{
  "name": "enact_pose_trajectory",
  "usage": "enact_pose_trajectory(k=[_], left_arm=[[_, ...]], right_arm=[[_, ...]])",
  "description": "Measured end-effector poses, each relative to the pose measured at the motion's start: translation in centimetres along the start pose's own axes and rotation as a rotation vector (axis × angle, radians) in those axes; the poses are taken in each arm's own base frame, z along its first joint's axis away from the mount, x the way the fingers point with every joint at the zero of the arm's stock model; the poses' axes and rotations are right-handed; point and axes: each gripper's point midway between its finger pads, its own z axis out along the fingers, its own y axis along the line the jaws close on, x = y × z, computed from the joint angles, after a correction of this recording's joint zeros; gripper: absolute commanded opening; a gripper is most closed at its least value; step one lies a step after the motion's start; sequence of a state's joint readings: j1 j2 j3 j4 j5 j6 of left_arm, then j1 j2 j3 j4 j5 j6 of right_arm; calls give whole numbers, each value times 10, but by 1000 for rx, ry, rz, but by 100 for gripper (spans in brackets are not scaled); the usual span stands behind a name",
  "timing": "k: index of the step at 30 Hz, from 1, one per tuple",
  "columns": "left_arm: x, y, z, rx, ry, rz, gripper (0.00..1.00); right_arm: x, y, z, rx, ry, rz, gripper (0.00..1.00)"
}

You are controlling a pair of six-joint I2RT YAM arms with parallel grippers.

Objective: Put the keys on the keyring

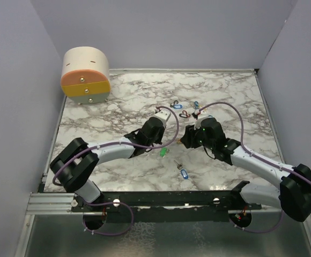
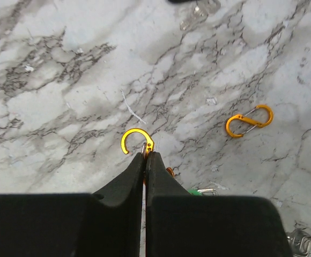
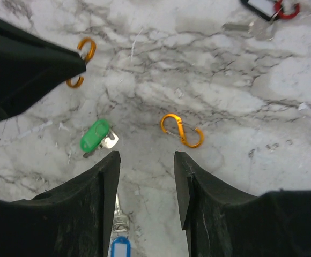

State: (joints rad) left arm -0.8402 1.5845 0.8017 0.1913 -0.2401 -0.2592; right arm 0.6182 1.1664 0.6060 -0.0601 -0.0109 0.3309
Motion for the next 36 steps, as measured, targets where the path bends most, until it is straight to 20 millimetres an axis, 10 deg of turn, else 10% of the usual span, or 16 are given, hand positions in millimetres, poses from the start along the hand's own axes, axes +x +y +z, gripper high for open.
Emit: enact_pose_trajectory(k=[14,36], left_arm=[[-22,3,-20,-20,-61,-57,0],[-20,4,-24,-25,-55,-59,0]], right_arm=[[94,38,-19,-101,217,108,41],[129,31,-30,-73,285,213,34]])
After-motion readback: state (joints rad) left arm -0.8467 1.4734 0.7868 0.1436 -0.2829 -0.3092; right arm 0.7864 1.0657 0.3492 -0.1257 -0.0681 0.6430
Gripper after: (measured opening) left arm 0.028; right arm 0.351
